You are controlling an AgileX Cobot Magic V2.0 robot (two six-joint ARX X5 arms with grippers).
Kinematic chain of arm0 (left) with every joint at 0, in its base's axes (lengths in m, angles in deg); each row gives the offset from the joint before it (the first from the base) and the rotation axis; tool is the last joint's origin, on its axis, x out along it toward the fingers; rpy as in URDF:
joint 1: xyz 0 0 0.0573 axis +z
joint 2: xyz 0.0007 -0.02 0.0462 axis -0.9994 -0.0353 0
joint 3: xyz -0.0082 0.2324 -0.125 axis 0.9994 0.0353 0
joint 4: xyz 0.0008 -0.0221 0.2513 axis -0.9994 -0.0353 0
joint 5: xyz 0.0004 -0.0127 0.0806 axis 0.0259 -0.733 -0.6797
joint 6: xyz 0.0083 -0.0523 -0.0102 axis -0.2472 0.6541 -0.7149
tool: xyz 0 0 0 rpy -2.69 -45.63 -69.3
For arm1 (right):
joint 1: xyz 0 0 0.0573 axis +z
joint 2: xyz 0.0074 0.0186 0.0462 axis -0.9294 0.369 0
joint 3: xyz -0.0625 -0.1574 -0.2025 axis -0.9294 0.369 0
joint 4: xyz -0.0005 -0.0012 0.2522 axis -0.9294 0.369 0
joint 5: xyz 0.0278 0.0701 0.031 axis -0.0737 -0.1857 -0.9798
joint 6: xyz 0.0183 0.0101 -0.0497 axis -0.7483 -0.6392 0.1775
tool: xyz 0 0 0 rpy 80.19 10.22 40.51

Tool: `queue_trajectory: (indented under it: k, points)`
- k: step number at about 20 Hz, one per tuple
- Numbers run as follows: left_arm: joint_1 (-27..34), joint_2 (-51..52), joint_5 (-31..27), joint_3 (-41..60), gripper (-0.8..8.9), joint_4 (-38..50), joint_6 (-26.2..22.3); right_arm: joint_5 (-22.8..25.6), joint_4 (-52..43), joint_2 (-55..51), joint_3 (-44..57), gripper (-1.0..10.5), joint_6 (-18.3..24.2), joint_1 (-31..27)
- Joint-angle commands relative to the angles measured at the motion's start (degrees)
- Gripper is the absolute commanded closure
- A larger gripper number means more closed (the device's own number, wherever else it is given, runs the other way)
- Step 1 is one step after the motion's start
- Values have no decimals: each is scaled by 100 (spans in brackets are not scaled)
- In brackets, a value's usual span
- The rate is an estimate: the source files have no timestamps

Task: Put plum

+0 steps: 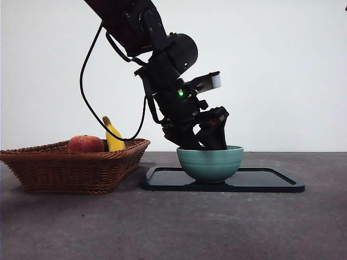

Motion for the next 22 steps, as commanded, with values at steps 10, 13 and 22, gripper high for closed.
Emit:
queue_trajectory:
  k: [10,13,22]
  points:
    - [-83,-186,-4,-522,579,-181,267,-13,-15,17,-35,691,94,28]
    - [-81,-186,-2,-1121,579,-791,275,-13,-15,17,-35,691,94,28]
    - [114,70,4,-3314,579,-2575,527,26,4,17,-35,691,94,28]
